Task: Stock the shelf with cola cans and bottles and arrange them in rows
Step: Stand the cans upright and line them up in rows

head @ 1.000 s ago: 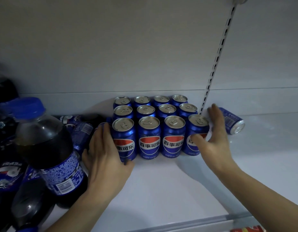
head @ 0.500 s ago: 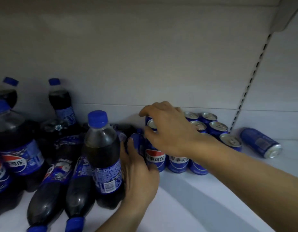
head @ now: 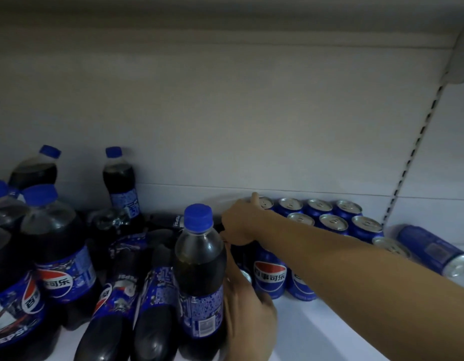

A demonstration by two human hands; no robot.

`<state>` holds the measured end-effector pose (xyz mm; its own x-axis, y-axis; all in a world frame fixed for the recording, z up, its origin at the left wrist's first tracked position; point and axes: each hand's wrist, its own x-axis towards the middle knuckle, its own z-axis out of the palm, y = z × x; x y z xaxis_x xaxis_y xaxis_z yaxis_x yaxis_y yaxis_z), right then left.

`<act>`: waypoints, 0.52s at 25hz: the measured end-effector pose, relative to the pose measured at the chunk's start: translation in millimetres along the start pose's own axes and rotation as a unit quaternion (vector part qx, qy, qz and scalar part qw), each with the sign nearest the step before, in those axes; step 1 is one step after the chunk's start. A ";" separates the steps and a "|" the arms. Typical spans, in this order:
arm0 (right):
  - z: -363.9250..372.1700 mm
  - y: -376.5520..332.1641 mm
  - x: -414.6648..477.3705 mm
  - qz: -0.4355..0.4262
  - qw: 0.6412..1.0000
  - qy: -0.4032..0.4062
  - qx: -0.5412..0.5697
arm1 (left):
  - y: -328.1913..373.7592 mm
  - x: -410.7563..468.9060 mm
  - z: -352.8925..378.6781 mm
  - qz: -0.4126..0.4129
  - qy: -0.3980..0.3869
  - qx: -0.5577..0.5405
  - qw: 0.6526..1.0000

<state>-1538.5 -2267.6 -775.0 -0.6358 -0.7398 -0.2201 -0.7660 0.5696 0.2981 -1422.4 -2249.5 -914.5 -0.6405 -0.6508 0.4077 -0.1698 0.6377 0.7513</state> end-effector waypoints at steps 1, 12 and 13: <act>-2.1 2.0 1.1 0.000 1.000 0.010 0.010 | -1.5 1.4 1.1 0.000 0.001 -0.008 1.000; -25.3 12.5 -12.7 -0.062 0.991 -0.054 0.103 | 4.0 -1.2 2.5 -0.007 0.027 -0.067 0.997; -26.9 14.5 -14.7 -0.067 0.988 -0.053 0.128 | 5.4 -1.1 0.9 0.004 0.037 -0.072 0.997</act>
<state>-1537.8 -2258.1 -742.5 -0.5235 -0.7808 -0.3411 -0.8341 0.5513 0.0181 -1423.3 -2244.9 -911.4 -0.5835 -0.6783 0.4466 -0.0528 0.5804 0.8126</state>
